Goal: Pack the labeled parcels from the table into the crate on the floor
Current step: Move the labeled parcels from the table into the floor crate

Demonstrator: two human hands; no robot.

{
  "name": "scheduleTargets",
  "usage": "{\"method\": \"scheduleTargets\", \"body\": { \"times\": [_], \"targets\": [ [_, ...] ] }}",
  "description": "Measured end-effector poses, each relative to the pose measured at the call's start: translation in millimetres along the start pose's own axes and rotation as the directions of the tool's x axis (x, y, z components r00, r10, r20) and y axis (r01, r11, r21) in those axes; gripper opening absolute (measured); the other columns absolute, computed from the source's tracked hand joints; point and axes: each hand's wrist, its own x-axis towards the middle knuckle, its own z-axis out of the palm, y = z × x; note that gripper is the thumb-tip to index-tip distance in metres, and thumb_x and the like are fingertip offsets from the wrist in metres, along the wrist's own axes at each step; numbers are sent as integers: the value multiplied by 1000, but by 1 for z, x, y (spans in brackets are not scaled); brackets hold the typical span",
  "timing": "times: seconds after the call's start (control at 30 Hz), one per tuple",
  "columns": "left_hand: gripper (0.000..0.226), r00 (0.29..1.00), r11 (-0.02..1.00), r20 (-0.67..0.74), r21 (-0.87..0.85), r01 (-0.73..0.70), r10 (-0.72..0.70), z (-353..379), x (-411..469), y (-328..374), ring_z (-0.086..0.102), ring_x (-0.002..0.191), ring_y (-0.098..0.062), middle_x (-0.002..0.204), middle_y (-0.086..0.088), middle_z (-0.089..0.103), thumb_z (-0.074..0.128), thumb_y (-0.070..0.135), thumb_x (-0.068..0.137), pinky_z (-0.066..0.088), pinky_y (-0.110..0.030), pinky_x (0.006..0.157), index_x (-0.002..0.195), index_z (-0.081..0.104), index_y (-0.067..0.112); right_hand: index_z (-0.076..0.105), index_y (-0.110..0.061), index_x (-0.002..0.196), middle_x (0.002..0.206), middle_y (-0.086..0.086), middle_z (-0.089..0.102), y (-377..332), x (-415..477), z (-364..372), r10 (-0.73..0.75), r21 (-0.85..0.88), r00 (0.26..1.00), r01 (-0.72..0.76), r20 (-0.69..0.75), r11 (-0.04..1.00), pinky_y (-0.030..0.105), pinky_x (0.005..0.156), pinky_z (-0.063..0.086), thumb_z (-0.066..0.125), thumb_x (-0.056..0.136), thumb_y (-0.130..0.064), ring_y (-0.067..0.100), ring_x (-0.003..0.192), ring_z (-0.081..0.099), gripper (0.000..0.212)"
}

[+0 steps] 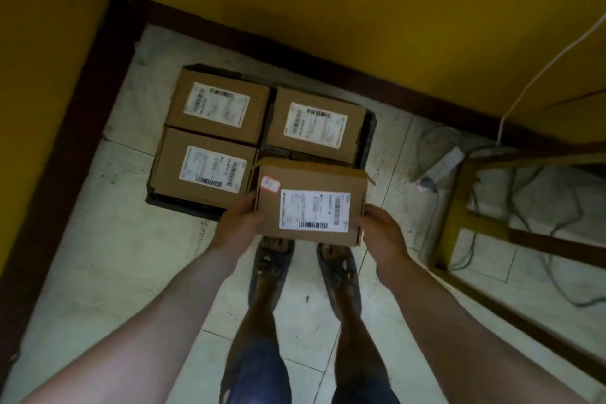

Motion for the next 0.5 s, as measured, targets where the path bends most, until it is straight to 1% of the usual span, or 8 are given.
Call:
{"method": "scheduleTargets", "body": {
  "times": [0.03, 0.1, 0.17, 0.2, 0.27, 0.33, 0.4, 0.5],
  "targets": [
    [31, 1000, 1000, 24, 17, -10, 10, -4, 16, -1, 62, 106, -3, 102, 23, 73, 60, 21, 94, 46, -26, 88, 95, 73, 50, 71, -27, 103, 94, -8, 73, 1, 11, 8, 17, 3, 1000, -17, -7, 1000, 25, 68, 48, 69, 78, -36, 12, 88, 66, 27],
    [26, 998, 998, 56, 69, -8, 4, -10, 44, -4, 65, 108, -9, 108, 12, 74, 57, 17, 95, 47, -24, 88, 107, 73, 35, 68, -23, 110, 100, -2, 71, 4, 29, 22, 47, -14, 999, -47, -8, 999, 30, 71, 52, 65, 85, -30, 16, 90, 66, 26],
    [30, 996, 995, 87, 99, -1, -8, -14, 63, -6, 65, 108, -13, 113, 5, 72, 55, 11, 95, 48, -22, 87, 119, 69, 24, 66, -20, 113, 106, 5, 71, 7, 42, 33, 61, -52, 998, -61, -8, 997, 41, 85, 56, 61, 89, -27, 24, 95, 67, 27],
    [31, 995, 993, 99, 118, 4, -15, -15, 70, -7, 65, 106, -13, 113, 4, 72, 55, 10, 94, 48, -22, 86, 120, 68, 23, 66, -19, 114, 107, 6, 71, 8, 47, 37, 68, -63, 997, -69, -20, 996, 45, 90, 55, 60, 89, -26, 26, 96, 67, 27],
    [32, 994, 990, 106, 142, 8, -23, -15, 77, -8, 64, 101, -8, 109, 7, 71, 54, 11, 93, 47, -17, 80, 117, 68, 27, 65, -19, 117, 109, 6, 70, 8, 50, 42, 92, -57, 995, -94, -45, 994, 45, 94, 53, 60, 90, -28, 26, 99, 67, 29],
    [31, 995, 989, 92, 148, 10, -24, -15, 78, -8, 62, 96, -4, 106, 9, 70, 53, 11, 93, 45, -13, 72, 115, 66, 29, 65, -21, 116, 109, 4, 71, 7, 50, 44, 103, -55, 993, -107, -64, 993, 44, 95, 52, 62, 89, -31, 25, 99, 66, 28],
    [30, 996, 983, 87, 181, -15, -1, -15, 77, -7, 63, 91, -1, 103, 9, 70, 52, 10, 93, 47, -9, 63, 115, 67, 25, 66, -21, 112, 107, 3, 71, 5, 47, 43, 101, -68, 992, -107, -76, 992, 43, 93, 52, 61, 89, -33, 24, 97, 66, 25],
    [27, 997, 975, 76, 216, -43, 27, -16, 74, -7, 64, 77, 13, 95, 18, 67, 52, 9, 93, 42, 2, 55, 111, 68, 23, 67, -23, 99, 103, 3, 70, 2, 40, 42, 111, -56, 989, -117, -95, 992, 38, 83, 54, 60, 89, -27, 21, 91, 66, 13]
  ]
}}
